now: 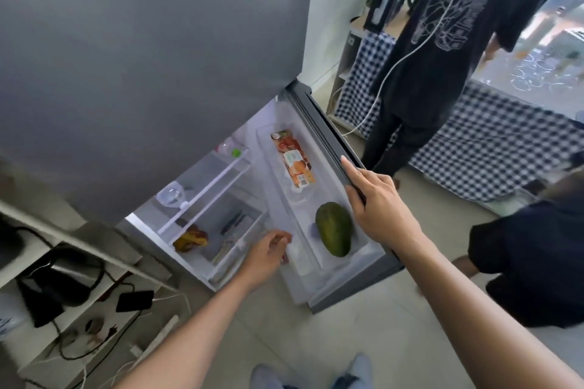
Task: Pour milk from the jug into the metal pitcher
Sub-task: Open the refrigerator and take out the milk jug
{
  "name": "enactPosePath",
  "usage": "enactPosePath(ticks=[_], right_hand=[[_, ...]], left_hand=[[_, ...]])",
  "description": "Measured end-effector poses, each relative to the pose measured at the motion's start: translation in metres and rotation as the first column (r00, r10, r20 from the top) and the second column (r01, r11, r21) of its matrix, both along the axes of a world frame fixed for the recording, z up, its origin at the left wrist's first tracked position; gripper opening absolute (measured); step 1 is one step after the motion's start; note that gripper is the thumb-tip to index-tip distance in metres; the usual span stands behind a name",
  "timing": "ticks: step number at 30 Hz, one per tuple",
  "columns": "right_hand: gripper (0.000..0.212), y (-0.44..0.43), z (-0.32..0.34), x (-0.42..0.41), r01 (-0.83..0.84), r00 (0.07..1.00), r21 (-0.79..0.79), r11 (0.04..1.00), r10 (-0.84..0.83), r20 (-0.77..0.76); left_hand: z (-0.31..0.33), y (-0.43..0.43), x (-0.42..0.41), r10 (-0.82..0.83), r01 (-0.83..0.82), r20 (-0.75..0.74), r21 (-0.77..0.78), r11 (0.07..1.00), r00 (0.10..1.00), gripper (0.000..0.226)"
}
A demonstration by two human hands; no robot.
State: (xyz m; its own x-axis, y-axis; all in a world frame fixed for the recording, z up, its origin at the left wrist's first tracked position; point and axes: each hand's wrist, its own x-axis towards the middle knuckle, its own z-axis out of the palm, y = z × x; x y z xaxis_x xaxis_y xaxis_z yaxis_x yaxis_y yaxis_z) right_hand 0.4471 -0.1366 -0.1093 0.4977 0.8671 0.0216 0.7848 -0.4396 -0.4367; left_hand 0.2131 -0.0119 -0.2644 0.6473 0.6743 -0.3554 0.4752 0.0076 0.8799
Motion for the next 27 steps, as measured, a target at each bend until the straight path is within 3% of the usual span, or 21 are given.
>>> enactPosePath(ticks=[5,8,13,17,21,27], right_hand=[[0.061,-0.004,-0.003,0.016,-0.007,0.999,-0.009,1.000,0.007,0.031],[0.060,-0.004,-0.001,0.018,-0.001,0.999,-0.015,1.000,0.002,0.050],[0.060,-0.005,-0.003,0.017,0.014,0.998,-0.002,1.000,-0.014,0.061],[0.059,-0.005,-0.002,0.017,0.025,0.998,-0.002,1.000,-0.025,0.058],[0.060,-0.005,-0.004,0.020,0.025,0.998,-0.010,1.000,-0.024,0.049],[0.060,-0.004,-0.007,0.027,0.014,0.999,-0.007,1.000,-0.014,0.049]], left_hand=[[-0.025,-0.018,0.041,-0.061,0.058,-0.031,-0.089,0.994,0.998,0.036],[-0.022,-0.024,0.055,-0.003,-0.002,-0.041,-0.140,0.990,0.999,0.028],[-0.041,-0.020,0.064,0.093,-0.097,-0.041,-0.114,0.989,0.995,0.047],[-0.062,-0.008,0.073,0.147,-0.147,0.004,0.013,0.989,0.989,0.062],[-0.048,-0.001,0.076,-0.073,0.068,0.024,0.189,0.980,0.997,0.046],[-0.058,0.019,0.077,-0.316,0.350,-0.173,0.231,0.908,0.933,0.038]])
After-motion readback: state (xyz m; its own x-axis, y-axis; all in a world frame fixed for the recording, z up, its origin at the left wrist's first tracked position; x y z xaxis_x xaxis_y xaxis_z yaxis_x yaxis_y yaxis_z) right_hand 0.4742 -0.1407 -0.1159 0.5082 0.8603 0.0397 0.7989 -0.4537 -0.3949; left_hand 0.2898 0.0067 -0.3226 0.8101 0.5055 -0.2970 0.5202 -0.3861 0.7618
